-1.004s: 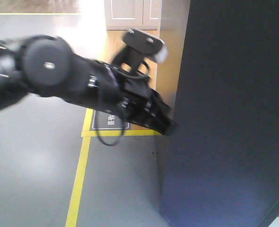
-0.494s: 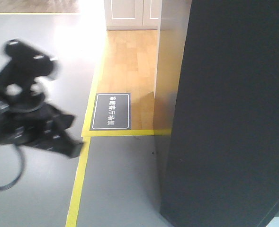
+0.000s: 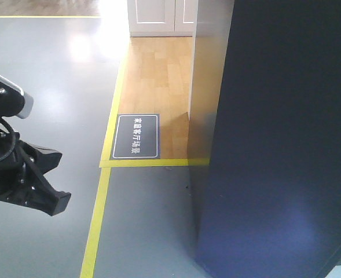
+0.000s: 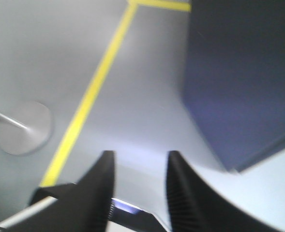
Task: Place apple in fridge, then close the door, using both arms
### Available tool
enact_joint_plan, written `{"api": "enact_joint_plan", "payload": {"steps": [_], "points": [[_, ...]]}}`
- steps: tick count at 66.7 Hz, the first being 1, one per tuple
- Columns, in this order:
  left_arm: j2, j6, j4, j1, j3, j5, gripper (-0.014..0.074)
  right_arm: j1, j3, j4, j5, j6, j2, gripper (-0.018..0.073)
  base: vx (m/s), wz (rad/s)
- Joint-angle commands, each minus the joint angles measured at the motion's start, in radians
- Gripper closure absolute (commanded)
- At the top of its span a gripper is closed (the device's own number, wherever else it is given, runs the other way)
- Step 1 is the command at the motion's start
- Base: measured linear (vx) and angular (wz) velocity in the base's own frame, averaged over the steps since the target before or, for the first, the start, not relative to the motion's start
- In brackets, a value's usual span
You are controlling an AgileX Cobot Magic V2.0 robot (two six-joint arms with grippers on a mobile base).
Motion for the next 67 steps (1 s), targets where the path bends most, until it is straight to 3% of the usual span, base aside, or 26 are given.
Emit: {"api": "enact_joint_plan", "payload": {"steps": [1, 6, 20, 43, 55, 67], "points": [[-0.015, -0.012, 0.017, 0.000, -0.025, -0.056, 0.0603, -0.001, -0.028, -0.060, -0.093, 0.013, 0.066, 0.0503, 0.00, 0.00], [-0.015, -0.012, 0.017, 0.000, -0.025, -0.056, 0.0603, -0.001, -0.033, -0.102, -0.129, 0.021, 0.103, 0.0577, 0.00, 0.00], [-0.015, -0.012, 0.017, 0.000, -0.025, -0.056, 0.0603, -0.001, -0.049, -0.226, -0.307, 0.130, 0.199, 0.0569, 0.00, 0.00], [-0.015, -0.012, 0.017, 0.000, -0.025, -0.056, 0.0603, -0.043, -0.204, -0.592, -0.463, 0.433, 0.374, 0.0566, 0.00, 0.00], [-0.015, -0.012, 0.017, 0.000, -0.025, -0.056, 0.0603, -0.085, -0.256, -0.625, -0.621, 0.481, 0.465, 0.0566, 0.00, 0.00], [-0.015, -0.012, 0.017, 0.000, -0.025, -0.056, 0.0603, -0.183, -0.294, -0.625, -0.788, 0.503, 0.545, 0.0565, 0.00, 0.00]]}}
